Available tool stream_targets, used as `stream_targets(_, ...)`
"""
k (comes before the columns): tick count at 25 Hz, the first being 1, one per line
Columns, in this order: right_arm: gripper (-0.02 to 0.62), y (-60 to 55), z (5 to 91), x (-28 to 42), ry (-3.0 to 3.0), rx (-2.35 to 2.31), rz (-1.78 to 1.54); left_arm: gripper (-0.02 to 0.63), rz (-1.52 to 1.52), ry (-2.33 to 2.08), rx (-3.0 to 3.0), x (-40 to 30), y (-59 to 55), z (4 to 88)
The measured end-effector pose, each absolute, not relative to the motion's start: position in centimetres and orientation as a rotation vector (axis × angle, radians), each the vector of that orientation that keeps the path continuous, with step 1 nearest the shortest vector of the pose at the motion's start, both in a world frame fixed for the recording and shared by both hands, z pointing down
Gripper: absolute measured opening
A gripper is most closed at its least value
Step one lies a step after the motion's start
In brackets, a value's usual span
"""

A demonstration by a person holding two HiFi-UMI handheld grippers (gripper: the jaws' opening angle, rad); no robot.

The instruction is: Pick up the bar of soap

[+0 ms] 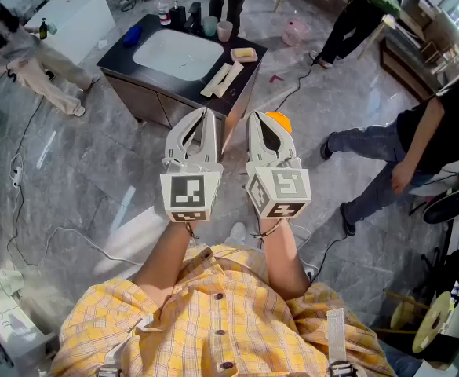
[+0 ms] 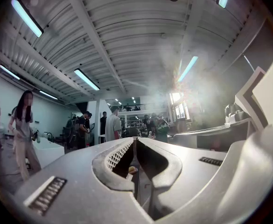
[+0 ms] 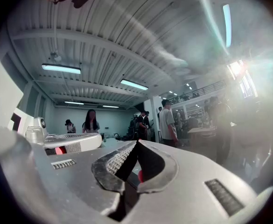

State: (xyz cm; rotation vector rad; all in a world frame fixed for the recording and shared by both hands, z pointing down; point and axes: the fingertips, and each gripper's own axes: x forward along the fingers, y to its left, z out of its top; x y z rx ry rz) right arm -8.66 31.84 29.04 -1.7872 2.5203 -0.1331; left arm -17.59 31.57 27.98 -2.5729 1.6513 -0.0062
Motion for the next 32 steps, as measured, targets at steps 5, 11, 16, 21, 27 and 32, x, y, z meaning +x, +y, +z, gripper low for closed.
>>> stream_targets(5, 0.018, 31.4, 29.0, -8.5, 2.523, -1.784, -0.135, 0.012, -0.011, 1.654, -2.58, -17.4, 31.1, 28.1)
stream_targets(11, 0.018, 31.3, 29.0, -7.5, 2.521, -1.794, -0.145, 0.014, -0.02, 1.657, -2.582, -16.5, 31.0, 28.0)
stream_targets(16, 0.018, 30.9, 29.3, -6.1, 2.51, -1.77, -0.182, 0.014, -0.029, 1.675, -2.576, -15.3, 30.6, 28.3)
stream_targets(21, 0.018, 30.0, 29.3, -3.6, 2.517, -1.752, -0.191, 0.012, 0.027, 1.703, -2.564, -13.6, 30.1, 28.0)
stream_targets(27, 0.018, 28.1, 29.0, 0.5, 2.537, -1.755, -0.167, 0.012, -0.027, 1.738, -2.576, -10.0, 27.9, 28.9)
stream_targets(32, 0.018, 25.8, 29.5, 2.4, 2.553, -1.73, -0.191, 0.014, -0.112, 1.757, -2.569, -7.6, 26.7, 30.5)
